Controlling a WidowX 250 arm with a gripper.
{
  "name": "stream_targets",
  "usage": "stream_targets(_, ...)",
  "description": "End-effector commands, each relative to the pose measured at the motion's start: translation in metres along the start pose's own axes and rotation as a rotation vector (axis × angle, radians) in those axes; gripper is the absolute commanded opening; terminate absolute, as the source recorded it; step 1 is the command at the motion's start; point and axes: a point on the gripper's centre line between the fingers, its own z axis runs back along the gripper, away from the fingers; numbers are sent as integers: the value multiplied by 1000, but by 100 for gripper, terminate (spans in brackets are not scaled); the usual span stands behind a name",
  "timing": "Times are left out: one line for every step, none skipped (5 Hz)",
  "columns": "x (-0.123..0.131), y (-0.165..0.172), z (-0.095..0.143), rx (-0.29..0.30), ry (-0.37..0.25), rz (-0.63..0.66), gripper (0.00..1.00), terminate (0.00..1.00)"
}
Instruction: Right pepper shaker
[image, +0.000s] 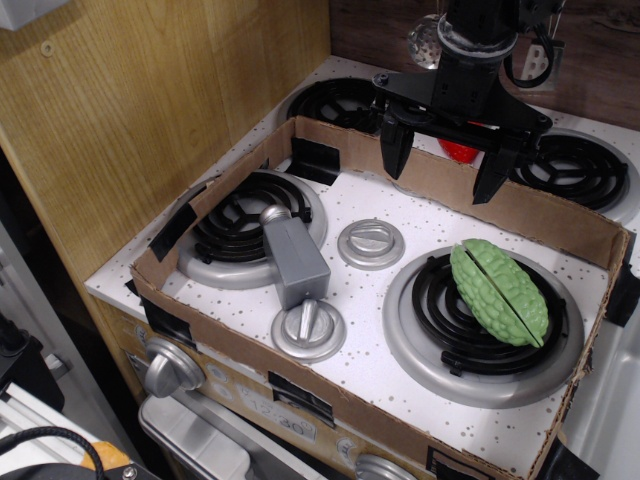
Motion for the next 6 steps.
stream_targets(0, 0, 0, 0, 0, 0, 100, 0)
stream_targets(-9, 11, -2, 3, -16, 186, 100, 0)
stream_targets(-16, 20, -6, 121, -18, 346, 100, 0)
stream_targets(-24, 33, -11, 170, 24, 520, 100, 0)
stream_targets(-27, 44, -17, 207, 44, 668, 100, 0)
stream_targets(-36, 55, -26, 209, 62, 748, 100, 0)
